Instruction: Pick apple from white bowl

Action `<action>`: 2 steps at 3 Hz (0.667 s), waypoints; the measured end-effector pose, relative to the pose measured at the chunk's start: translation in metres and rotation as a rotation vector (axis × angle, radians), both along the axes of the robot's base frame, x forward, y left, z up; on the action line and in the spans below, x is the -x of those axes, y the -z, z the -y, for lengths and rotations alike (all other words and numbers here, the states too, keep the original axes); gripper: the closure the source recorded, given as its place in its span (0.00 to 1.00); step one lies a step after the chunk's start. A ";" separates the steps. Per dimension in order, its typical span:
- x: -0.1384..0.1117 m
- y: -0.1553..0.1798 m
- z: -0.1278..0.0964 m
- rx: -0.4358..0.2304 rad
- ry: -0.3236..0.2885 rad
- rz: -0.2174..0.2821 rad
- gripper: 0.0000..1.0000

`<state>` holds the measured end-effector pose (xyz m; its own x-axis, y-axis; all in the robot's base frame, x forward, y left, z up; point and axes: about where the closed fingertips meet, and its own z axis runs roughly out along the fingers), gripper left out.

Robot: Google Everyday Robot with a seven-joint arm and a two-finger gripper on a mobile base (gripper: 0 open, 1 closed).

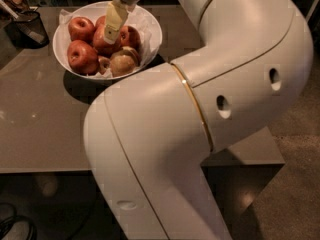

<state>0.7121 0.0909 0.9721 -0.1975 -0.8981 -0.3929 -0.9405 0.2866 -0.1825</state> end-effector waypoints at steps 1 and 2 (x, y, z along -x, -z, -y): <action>0.003 0.006 -0.006 -0.023 0.016 -0.023 0.21; 0.002 0.011 -0.018 -0.034 0.030 -0.035 0.22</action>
Offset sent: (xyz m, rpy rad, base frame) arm -0.0031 0.0313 -0.0120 0.0508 0.0451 -0.0471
